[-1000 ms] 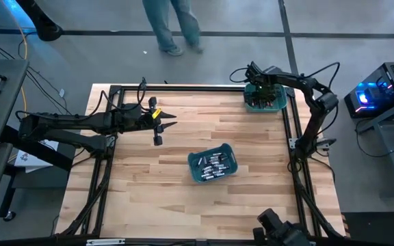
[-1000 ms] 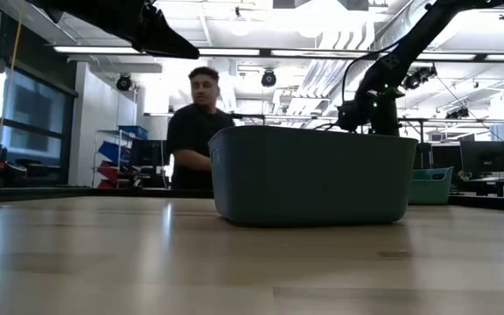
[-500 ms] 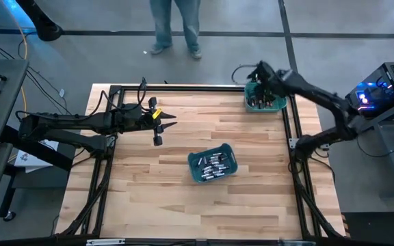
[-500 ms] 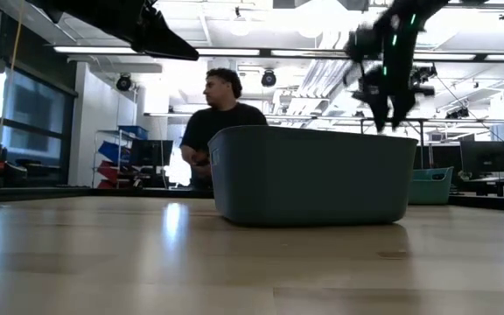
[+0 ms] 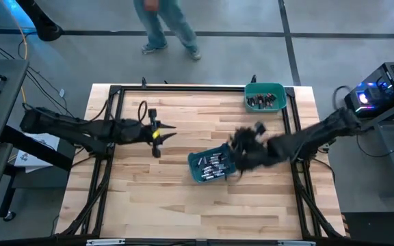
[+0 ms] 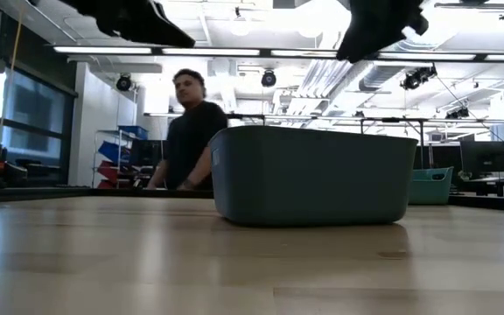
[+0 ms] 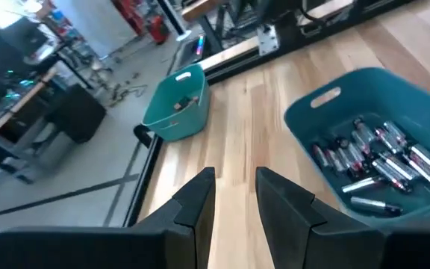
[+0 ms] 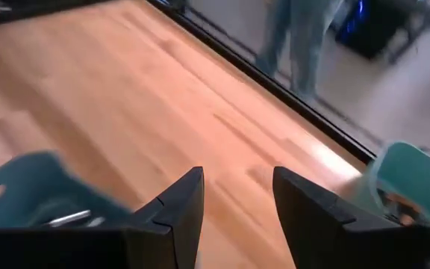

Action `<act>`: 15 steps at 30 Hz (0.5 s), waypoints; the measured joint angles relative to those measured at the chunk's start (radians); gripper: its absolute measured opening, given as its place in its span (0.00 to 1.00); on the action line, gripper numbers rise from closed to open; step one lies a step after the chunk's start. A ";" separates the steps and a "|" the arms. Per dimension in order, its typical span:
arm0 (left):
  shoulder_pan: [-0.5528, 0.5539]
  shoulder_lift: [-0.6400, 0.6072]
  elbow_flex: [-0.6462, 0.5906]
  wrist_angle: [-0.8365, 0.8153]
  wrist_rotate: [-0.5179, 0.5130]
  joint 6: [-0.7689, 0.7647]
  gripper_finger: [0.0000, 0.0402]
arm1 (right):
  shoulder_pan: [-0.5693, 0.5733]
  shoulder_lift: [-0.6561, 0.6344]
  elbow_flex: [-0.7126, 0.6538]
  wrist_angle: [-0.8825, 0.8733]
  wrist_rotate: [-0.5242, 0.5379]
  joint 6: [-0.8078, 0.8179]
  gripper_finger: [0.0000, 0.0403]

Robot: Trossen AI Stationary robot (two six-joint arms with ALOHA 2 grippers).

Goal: Sort batteries
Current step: Move the blue bin to the top of the table

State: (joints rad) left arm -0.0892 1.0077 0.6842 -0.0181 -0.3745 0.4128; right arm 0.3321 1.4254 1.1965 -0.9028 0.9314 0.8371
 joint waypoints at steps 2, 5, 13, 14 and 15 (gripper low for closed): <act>-0.059 0.005 0.000 0.000 -0.060 -0.019 0.22 | 0.081 0.071 0.000 0.021 0.071 0.046 0.38; -0.124 0.015 0.000 -0.013 -0.069 -0.033 0.22 | 0.159 0.177 0.000 0.069 0.106 0.090 0.38; -0.292 0.138 0.179 -0.375 -0.029 -0.178 0.25 | 0.278 0.343 0.000 0.192 -0.010 0.110 0.38; -0.310 0.172 0.212 -0.431 -0.019 -0.182 0.26 | 0.293 0.350 0.000 0.195 -0.017 0.125 0.38; -0.328 0.207 0.245 -0.465 0.002 -0.184 0.28 | 0.307 0.355 0.000 0.194 -0.019 0.140 0.38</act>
State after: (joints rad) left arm -0.4174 1.2148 0.9296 -0.4833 -0.3725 0.2284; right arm 0.6393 1.7802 1.1965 -0.7085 0.9121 0.9766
